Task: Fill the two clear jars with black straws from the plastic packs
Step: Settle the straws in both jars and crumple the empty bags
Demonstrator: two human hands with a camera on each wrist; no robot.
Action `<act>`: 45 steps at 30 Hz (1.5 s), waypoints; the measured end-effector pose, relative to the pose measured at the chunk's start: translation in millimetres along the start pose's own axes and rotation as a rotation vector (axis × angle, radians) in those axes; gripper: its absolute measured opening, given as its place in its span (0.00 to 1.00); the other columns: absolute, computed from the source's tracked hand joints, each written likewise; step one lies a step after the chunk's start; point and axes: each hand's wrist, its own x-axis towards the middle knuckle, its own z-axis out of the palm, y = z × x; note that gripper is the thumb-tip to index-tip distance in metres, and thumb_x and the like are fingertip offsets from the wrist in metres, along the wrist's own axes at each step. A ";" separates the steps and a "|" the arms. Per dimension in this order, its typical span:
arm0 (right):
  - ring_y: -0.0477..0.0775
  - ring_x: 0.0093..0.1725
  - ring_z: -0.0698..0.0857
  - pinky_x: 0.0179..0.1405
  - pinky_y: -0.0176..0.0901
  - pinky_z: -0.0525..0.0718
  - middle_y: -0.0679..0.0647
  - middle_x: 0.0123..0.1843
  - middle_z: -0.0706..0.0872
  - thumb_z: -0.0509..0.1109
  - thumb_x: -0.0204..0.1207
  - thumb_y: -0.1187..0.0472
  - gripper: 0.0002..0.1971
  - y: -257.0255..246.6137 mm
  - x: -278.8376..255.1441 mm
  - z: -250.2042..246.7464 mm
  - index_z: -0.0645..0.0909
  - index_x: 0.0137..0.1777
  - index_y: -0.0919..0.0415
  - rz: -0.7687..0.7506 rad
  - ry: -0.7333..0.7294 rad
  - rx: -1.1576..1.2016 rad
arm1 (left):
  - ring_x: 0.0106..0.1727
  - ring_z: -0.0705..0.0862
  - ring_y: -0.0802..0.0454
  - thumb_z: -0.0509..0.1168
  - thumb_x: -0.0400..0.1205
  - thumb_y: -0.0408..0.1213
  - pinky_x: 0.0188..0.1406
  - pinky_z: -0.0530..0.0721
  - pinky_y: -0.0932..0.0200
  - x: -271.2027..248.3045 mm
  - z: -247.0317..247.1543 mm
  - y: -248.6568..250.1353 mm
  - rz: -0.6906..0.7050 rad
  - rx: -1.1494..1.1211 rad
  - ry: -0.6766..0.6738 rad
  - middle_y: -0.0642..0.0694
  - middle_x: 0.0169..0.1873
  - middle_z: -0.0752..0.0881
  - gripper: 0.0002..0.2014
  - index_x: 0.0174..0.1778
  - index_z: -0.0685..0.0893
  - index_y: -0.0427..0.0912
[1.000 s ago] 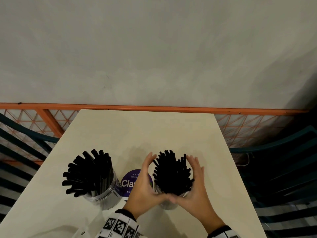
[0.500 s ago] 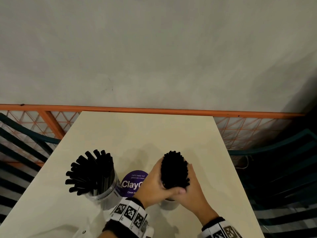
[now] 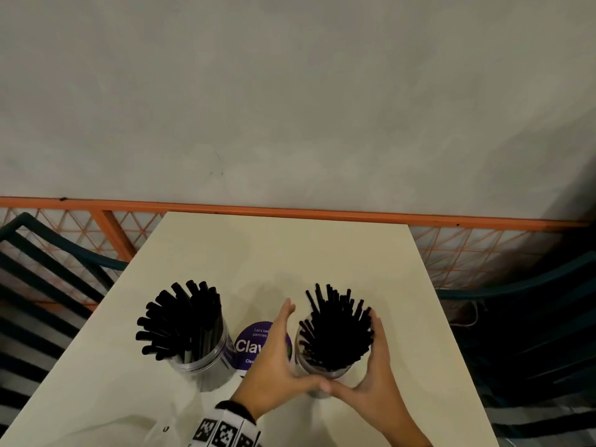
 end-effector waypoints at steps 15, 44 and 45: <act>0.38 0.36 0.82 0.34 0.23 0.74 0.41 0.29 0.83 0.71 0.69 0.53 0.10 -42.8 -56.3 60.4 0.76 0.32 0.34 -0.033 -0.391 -0.123 | 0.50 0.78 0.61 0.77 0.63 0.55 0.47 0.77 0.73 -103.2 -85.6 4.9 0.113 0.051 0.956 0.59 0.49 0.77 0.23 0.48 0.74 0.67; 0.41 0.69 0.76 0.68 0.42 0.79 0.43 0.73 0.73 0.83 0.50 0.40 0.53 -98.6 39.6 168.1 0.57 0.74 0.40 -0.088 -0.191 0.035 | 0.67 0.67 0.78 0.82 0.53 0.49 0.62 0.67 0.82 -40.7 -161.0 -59.4 0.087 -0.162 0.204 0.68 0.66 0.67 0.54 0.71 0.57 0.62; 0.42 0.72 0.74 0.71 0.42 0.76 0.42 0.75 0.69 0.82 0.48 0.37 0.57 -95.5 38.4 165.8 0.54 0.76 0.41 -0.069 -0.205 0.033 | 0.69 0.65 0.77 0.82 0.50 0.52 0.65 0.65 0.81 -41.5 -164.5 -62.8 0.077 -0.134 0.184 0.69 0.68 0.64 0.59 0.74 0.53 0.60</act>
